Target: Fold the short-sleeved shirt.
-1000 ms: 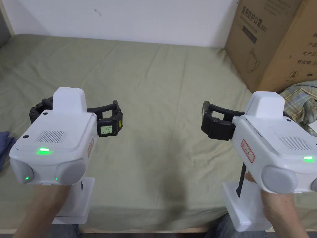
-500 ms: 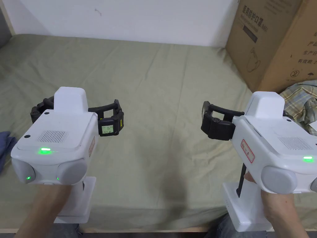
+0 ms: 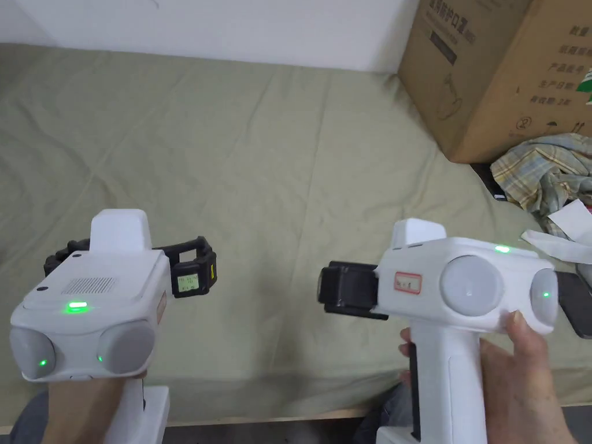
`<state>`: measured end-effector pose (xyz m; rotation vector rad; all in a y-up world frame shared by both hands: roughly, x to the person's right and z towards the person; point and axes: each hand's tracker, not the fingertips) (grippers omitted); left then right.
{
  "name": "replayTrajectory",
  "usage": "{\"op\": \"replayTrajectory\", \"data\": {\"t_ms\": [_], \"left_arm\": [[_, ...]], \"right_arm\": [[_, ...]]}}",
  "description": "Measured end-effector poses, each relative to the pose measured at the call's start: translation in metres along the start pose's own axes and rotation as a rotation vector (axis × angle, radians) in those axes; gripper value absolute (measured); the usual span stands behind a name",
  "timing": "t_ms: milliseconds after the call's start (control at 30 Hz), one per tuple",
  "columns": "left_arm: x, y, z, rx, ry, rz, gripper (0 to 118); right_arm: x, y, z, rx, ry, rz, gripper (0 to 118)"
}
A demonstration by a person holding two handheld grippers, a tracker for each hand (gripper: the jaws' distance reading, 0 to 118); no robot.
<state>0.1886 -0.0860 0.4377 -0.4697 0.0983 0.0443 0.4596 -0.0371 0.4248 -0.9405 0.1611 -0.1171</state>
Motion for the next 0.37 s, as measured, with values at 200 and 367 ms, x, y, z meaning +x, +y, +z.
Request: {"op": "replayTrajectory", "data": {"t_ms": [200,367], "left_arm": [[0.005,-0.02,-0.007,-0.055,-0.015,-0.003,118],[0.0,-0.028,-0.024,-0.108,-0.001,0.013,118]], "right_arm": [[-0.006,-0.015,-0.016,-0.064,-0.051,-0.01,115],[0.0,-0.021,-0.033,-0.023,-0.04,-0.032,115]]}}
